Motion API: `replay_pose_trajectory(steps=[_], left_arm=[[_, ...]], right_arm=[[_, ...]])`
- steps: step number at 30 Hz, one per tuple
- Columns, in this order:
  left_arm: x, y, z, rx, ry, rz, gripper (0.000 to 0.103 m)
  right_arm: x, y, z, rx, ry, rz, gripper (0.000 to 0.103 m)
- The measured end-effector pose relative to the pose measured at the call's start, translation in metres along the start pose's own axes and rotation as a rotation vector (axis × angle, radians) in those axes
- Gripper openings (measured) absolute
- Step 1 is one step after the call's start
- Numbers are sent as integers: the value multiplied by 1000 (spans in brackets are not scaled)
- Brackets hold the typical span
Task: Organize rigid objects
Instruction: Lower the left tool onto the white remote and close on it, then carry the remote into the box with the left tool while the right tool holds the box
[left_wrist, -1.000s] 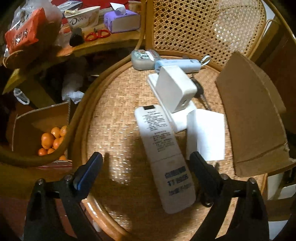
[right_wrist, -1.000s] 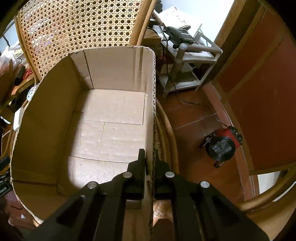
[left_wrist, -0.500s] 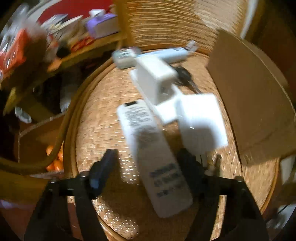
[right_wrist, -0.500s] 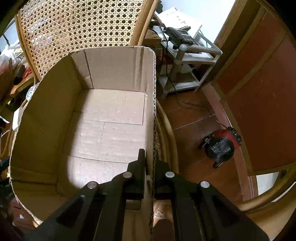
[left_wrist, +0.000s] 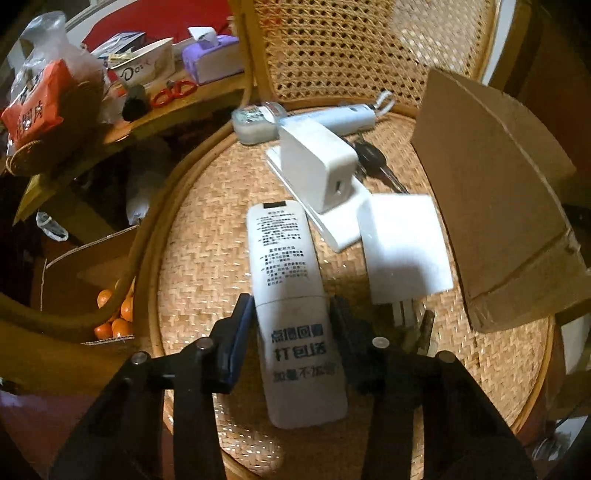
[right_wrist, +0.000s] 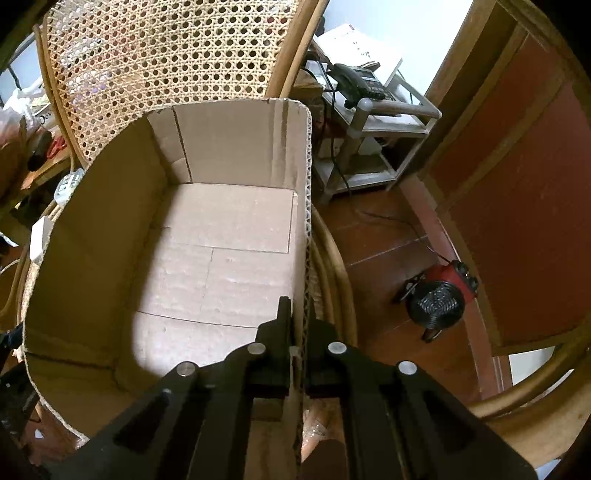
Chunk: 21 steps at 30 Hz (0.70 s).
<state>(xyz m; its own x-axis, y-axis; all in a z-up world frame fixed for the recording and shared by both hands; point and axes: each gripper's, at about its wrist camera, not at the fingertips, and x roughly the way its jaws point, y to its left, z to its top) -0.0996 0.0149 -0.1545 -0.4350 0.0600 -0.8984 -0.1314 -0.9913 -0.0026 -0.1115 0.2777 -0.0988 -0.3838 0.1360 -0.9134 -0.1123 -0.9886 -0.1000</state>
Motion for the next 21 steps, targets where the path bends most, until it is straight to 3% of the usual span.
replay_pose_trajectory(steps=[8,21], left_arm=[[-19,7,5,-18,-60,-13,40],[-101,-5,20,39,-340,58,40]], right_arm=[[0,2,-2,1,1,10,5],[2,2,-6,-3,15,25,5]])
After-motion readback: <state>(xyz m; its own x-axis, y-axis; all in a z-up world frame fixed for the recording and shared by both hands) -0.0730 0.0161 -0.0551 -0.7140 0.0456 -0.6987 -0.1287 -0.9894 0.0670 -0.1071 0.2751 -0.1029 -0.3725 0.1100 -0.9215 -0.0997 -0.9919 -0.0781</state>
